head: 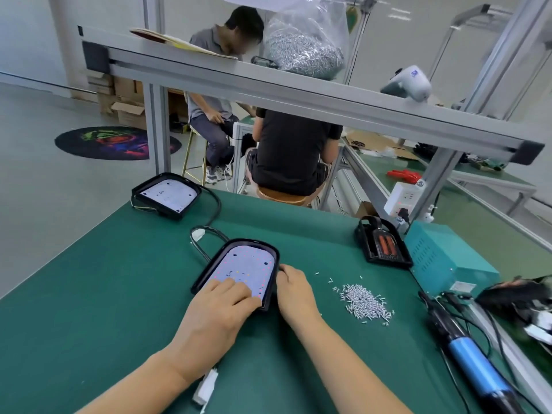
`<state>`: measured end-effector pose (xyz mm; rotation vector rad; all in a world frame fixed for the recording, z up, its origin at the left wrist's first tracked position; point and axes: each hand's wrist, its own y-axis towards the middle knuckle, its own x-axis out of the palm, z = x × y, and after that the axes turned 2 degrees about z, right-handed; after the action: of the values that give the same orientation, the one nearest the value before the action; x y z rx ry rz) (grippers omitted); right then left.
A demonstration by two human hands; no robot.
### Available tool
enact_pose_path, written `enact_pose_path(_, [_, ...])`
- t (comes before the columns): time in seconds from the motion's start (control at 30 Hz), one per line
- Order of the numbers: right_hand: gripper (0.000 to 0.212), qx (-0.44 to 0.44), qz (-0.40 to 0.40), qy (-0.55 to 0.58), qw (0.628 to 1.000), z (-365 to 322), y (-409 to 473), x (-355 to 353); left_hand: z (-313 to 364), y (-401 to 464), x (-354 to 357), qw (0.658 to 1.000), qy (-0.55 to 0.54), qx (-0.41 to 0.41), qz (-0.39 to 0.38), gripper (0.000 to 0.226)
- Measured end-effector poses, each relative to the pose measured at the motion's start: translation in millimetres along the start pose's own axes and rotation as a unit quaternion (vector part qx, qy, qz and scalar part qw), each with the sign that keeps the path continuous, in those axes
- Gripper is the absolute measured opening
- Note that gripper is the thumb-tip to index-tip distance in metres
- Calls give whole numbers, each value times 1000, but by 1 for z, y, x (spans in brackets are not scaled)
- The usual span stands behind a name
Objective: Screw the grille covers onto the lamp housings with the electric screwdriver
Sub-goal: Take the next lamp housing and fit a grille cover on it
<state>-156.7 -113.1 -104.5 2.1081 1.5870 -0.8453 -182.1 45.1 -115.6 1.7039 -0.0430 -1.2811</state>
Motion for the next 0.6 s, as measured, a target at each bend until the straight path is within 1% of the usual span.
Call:
enact_pose_path(0.1, [42,4,-10,22,1000,5,-19,-3,2,-2,-1,999,-34,-17,-14,21])
enact_pose_path(0.17, [48,-17,6,40,999,8,-35,-5,1,-4,-5,987,-136,-82,-34,23])
enact_pose_path(0.23, [44,-43,31,67,996,10,-54,-5,-3,-6,-11,948,-259,-181,-30,29])
enact_pose_path(0.27, [37,-59,43,71,995,12,-64,-4,-6,-7,-14,929,-295,-225,-13,32])
enact_pose_path(0.3, [32,-76,52,67,994,13,-73,-2,-11,-7,-17,914,-307,-265,14,33])
enact_pose_path(0.37, [30,-115,61,50,990,12,-87,2,-23,-2,-20,884,-300,-351,71,32])
enact_pose_path(0.4, [30,-132,65,45,988,9,-91,3,-30,3,-21,865,-294,-398,87,29])
enact_pose_path(0.43, [31,-140,69,47,987,5,-92,4,-36,7,-21,841,-293,-446,87,27])
enact_pose_path(0.47, [34,-138,69,53,987,1,-89,5,-43,12,-19,813,-297,-496,70,30])
enact_pose_path(0.5, [42,-126,65,59,988,-3,-84,5,-48,15,-16,784,-306,-539,42,38])
enact_pose_path(0.57, [57,-89,48,72,992,-13,-73,5,-51,19,-12,726,-345,-594,-21,60])
enact_pose_path(0.6, [61,-69,36,80,994,-16,-66,6,-49,19,-10,705,-363,-608,-43,69])
